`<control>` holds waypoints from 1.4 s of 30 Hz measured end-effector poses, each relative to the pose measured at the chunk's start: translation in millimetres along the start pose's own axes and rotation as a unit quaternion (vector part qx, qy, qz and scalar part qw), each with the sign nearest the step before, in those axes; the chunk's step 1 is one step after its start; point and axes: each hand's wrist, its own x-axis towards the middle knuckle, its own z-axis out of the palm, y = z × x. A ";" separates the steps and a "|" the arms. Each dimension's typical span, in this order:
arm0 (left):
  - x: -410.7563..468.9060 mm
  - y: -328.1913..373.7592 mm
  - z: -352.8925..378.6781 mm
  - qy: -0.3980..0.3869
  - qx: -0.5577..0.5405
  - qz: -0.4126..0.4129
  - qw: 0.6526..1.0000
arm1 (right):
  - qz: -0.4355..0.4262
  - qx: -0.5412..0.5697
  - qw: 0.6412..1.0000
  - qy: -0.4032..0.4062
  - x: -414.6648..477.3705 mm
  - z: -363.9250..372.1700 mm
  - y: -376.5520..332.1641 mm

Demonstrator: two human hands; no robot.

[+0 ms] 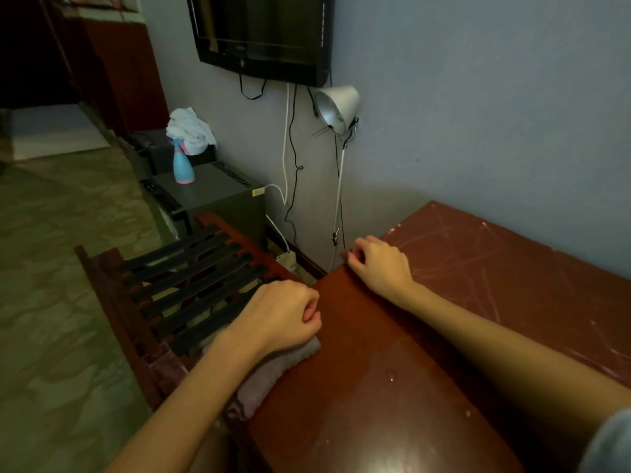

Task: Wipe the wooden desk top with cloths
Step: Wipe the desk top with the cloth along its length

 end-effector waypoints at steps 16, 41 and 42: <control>36.0 20.1 30.6 0.075 -0.012 0.000 0.997 | -0.023 0.000 1.000 -0.004 18.1 5.6 11.4; 36.7 19.5 29.8 0.075 -0.052 -0.013 0.996 | 0.010 -0.066 0.998 0.011 6.5 -8.9 61.2; 36.8 19.9 29.7 0.075 -0.050 -0.012 0.996 | -0.013 -0.065 0.998 0.007 -5.4 -9.2 53.7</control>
